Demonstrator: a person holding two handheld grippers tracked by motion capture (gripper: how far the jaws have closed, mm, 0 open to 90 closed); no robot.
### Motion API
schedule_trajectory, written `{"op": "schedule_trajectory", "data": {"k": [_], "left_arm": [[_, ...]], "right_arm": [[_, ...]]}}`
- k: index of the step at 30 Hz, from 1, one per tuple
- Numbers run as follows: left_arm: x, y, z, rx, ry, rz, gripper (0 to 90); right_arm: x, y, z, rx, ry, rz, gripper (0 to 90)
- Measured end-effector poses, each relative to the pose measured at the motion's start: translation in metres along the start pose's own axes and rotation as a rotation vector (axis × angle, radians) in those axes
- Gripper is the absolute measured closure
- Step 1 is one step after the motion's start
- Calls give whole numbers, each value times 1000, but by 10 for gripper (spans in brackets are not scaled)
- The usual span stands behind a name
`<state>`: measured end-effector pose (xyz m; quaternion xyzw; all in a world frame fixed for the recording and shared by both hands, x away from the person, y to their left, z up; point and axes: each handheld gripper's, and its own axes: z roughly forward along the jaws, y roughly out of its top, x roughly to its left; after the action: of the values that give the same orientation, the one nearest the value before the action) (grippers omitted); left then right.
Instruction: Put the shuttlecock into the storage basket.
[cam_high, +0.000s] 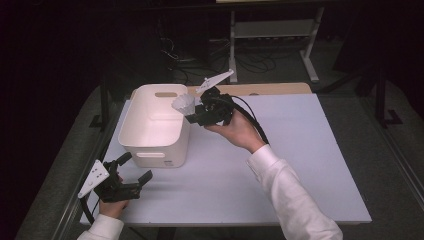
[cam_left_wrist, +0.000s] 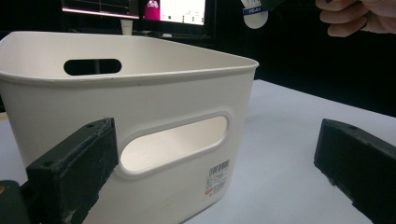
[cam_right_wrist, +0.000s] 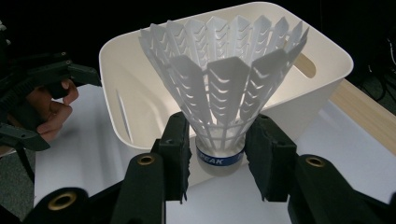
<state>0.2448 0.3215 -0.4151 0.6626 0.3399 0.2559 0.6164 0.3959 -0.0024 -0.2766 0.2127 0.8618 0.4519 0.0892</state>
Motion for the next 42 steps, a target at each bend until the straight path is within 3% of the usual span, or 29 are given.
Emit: {"op": "schedule_trajectory", "data": {"k": [2, 6, 9, 11, 22, 35, 42], "left_arm": [[0, -1, 1, -17, -2, -7, 0], [0, -1, 1, -16, -4, -7, 0], [0, -1, 1, -18, -4, -8, 0], [0, -1, 1, -16, -6, -6, 0], [0, -1, 1, -17, -5, -9, 0], [0, -1, 2, -18, -6, -10, 0], [0, -1, 1, -17, -6, -3, 0]], "right_arm": [[3, 1, 2, 5, 8, 27, 593], [4, 5, 8, 2, 20, 5, 593], [7, 7, 9, 2, 27, 17, 593], [7, 7, 14, 10, 28, -13, 593], [13, 13, 19, 6, 45, 15, 593], [17, 16, 34, -3, 70, -21, 593], [22, 18, 44, 2, 89, -13, 593]]}}
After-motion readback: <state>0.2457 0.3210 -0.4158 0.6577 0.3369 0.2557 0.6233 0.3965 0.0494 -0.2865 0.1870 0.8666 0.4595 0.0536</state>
